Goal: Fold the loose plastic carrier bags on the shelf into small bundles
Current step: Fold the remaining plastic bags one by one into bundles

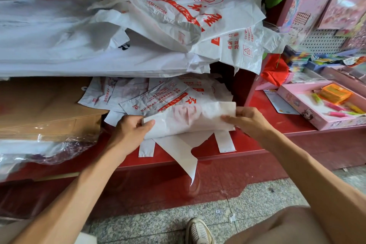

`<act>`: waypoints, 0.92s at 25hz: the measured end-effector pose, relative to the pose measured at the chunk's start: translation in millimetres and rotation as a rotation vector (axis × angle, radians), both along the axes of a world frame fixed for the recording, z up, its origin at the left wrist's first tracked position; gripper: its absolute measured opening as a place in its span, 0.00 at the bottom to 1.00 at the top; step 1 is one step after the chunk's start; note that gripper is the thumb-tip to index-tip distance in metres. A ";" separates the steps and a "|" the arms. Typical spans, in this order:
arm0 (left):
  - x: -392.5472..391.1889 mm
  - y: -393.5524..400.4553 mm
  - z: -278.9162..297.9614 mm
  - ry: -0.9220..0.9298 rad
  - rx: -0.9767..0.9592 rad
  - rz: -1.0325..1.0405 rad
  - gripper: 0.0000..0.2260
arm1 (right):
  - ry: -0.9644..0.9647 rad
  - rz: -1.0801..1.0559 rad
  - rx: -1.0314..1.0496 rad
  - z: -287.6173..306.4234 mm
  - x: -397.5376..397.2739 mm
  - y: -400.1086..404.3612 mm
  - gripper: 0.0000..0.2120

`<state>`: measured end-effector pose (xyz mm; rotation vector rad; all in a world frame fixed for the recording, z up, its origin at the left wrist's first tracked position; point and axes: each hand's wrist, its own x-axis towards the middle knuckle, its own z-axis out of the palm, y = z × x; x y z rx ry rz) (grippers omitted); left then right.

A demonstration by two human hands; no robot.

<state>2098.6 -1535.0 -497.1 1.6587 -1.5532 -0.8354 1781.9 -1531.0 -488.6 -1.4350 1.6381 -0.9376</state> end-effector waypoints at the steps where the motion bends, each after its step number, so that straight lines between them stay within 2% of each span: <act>1: -2.0 1.3 2.0 0.084 0.034 0.035 0.09 | 0.083 0.026 0.088 -0.6 -2.6 0.5 0.06; 2: -3.0 0.7 0.0 0.148 0.058 0.047 0.06 | 0.170 0.040 0.156 -1.8 -3.8 0.2 0.06; 3: -3.6 1.6 0.9 0.186 0.098 0.029 0.02 | 0.234 0.030 0.193 -3.6 -4.6 -0.5 0.09; 4: -3.1 2.1 1.1 0.198 0.146 -0.020 0.09 | 0.276 -0.004 0.198 -5.7 -5.4 -2.2 0.13; 5: -2.2 2.0 -1.0 0.168 0.183 -0.079 0.20 | 0.297 -0.040 0.193 -7.3 -5.1 -3.4 0.14; 6: -0.8 1.3 -3.7 0.103 0.193 -0.108 0.28 | 0.314 -0.067 0.187 -7.3 -3.7 -3.1 0.13; 7: -0.3 2.0 -5.0 0.018 0.175 -0.109 0.30 | 0.308 -0.093 0.181 -7.5 -1.5 -3.4 0.10; 9: -1.4 1.1 -8.1 -0.044 0.096 -0.041 0.20 | 0.256 -0.162 0.180 -7.1 1.7 -3.3 0.09; 10: -1.4 1.1 -8.6 -0.002 0.078 -0.004 0.14 | 0.218 -0.195 0.160 -7.3 2.8 -3.7 0.10; 13: -2.0 5.0 0.7 0.297 0.086 -0.057 0.04 | 0.020 -0.226 0.052 -4.4 2.3 -5.3 0.06; 15: -2.0 9.2 9.5 0.371 0.076 -0.172 0.03 | -0.165 -0.239 0.021 -0.7 2.8 -4.6 0.07; 17: -2.1 13.7 13.0 0.315 0.093 -0.294 0.09 | -0.248 -0.212 0.044 3.3 1.6 -3.1 0.09; 20: 1.2 14.8 2.3 0.042 0.150 -0.434 0.32 | -0.022 -0.054 0.117 4.3 1.3 0.6 0.19; 21: 2.7 15.3 -0.3 -0.043 0.117 -0.454 0.34 | 0.048 0.004 0.119 4.1 2.5 2.3 0.21; 23: 4.6 17.0 -1.3 -0.192 0.049 -0.477 0.25 | 0.109 0.101 0.107 3.1 3.1 4.0 0.23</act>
